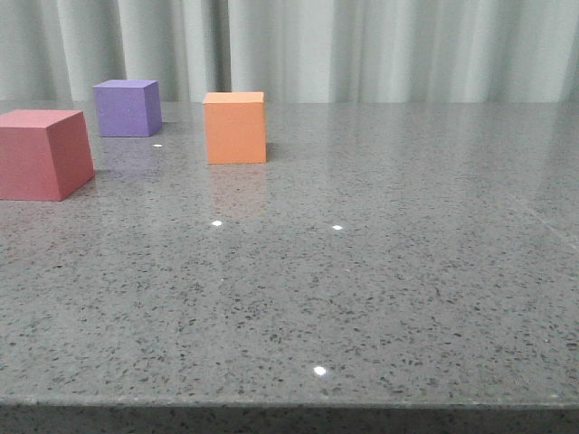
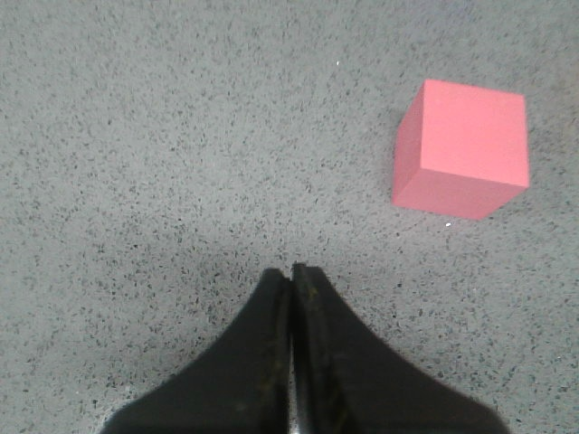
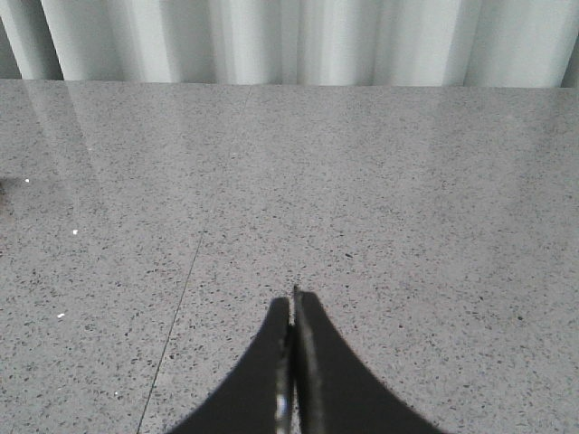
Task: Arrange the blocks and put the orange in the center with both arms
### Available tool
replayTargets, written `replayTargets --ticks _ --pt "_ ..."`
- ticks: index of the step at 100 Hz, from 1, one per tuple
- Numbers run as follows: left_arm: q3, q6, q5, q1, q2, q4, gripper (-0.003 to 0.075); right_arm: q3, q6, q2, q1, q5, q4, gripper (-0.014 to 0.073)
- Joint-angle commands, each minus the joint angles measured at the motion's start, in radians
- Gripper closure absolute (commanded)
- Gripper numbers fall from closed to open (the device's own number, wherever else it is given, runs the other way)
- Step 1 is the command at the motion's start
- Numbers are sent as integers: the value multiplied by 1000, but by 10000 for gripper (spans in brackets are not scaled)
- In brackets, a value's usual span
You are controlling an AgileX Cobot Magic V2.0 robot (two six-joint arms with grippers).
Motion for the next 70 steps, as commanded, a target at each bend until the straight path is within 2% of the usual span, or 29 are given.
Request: replayTargets --ticks 1,15,24,34,46,51,60,70 --pt "-35 -2 -54 2 20 5 740 -28 -2 1 -5 -84 -15 704" --pt "-35 -2 -54 2 48 9 720 -28 -2 1 -5 -84 -15 704" --pt "-35 -2 -54 2 56 9 627 -28 -2 1 -5 -84 -15 704" --pt "-35 -2 -47 2 56 9 433 -28 -2 1 -5 -84 -15 704" --pt "-35 -2 -47 2 56 11 90 -28 -2 1 -5 -84 -15 704" --pt "-35 -2 -47 2 56 13 -1 -28 -2 1 -5 -84 -15 704" --pt "-35 -2 -47 2 56 1 64 -28 -2 1 -5 -84 -15 704" --pt "-35 -2 -57 2 56 -83 92 -28 -2 1 -5 -84 -15 704"
